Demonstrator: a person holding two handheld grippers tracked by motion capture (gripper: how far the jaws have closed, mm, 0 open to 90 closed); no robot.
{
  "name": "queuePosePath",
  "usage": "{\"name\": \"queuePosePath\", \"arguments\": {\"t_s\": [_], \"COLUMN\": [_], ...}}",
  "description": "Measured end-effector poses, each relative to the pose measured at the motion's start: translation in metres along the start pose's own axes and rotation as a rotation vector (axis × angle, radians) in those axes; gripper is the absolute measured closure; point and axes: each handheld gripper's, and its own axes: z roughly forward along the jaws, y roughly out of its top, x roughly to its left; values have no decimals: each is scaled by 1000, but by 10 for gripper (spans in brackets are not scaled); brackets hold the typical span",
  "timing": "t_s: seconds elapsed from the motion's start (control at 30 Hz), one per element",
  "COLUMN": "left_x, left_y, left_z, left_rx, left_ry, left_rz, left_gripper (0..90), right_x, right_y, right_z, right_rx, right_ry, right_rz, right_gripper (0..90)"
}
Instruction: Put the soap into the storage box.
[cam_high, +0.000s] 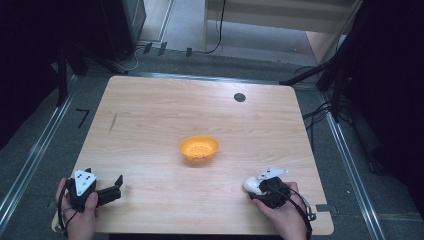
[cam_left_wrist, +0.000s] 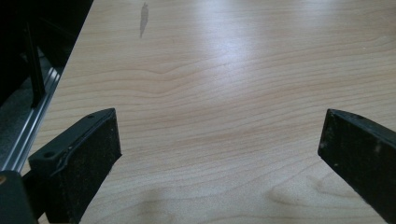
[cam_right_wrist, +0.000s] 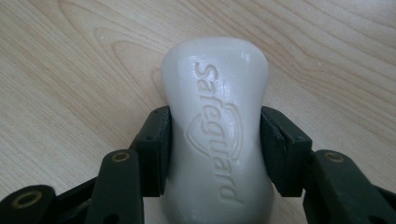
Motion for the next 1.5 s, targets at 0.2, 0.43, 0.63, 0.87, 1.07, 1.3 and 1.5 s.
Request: {"name": "queuePosePath", "arguments": {"t_s": [0.2, 0.43, 0.63, 0.87, 1.07, 1.3, 1.5], "left_x": [0, 0, 0, 1, 1, 0, 1], "left_y": [0, 0, 0, 0, 0, 1, 1], "left_z": [1, 1, 1, 0, 1, 1, 1], "left_rx": [5, 5, 7, 0, 7, 6, 5], "left_ry": [3, 5, -2, -7, -10, -7, -8], "left_rz": [0, -1, -6, -10, -2, -3, -3], "left_gripper": [0, 0, 0, 0, 0, 0, 0], "right_x": [-3, -2, -6, -11, -12, -15, -17], "right_y": [2, 4, 9, 19, 28, 42, 52], "right_z": [0, -6, -15, -18, -19, -24, -22], "right_rx": [7, 2, -30, -46, -58, -74, -70], "right_ry": [23, 38, 34, 65, 94, 88, 91], "right_rz": [-11, -68, -108, -124, -169, -215, -256], "right_gripper": [500, 502, 502, 504, 505, 505, 505]}}
